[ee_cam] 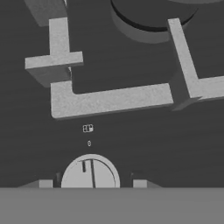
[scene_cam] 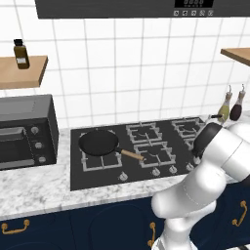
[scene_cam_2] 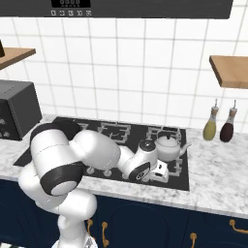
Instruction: Pick the kettle from the counter and place it on a stove burner. Then turn the burner on.
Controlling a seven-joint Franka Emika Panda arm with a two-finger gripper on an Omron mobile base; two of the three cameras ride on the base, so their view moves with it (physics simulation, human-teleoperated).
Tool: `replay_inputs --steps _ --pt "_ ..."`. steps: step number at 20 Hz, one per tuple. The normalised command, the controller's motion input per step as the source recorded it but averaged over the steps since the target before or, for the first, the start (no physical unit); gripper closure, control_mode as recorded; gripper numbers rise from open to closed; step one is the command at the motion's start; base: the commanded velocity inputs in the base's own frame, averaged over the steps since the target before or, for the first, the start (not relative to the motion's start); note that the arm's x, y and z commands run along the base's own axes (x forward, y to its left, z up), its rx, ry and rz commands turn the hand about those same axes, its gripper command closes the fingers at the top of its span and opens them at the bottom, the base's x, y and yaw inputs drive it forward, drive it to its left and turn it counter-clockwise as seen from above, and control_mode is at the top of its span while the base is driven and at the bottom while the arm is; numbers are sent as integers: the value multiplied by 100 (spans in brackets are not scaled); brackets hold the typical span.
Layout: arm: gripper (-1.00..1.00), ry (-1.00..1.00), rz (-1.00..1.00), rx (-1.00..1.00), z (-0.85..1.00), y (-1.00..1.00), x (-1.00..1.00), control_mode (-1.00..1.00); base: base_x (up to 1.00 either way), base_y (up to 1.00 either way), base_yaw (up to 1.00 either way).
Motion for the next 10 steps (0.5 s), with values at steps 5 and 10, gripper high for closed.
replay_inputs --steps 5,10 --pt "100 1 0 0 -20 48 -14 -100 0 0 0" --pt "100 6 0 0 -21 48 -17 -100 0 0 0"
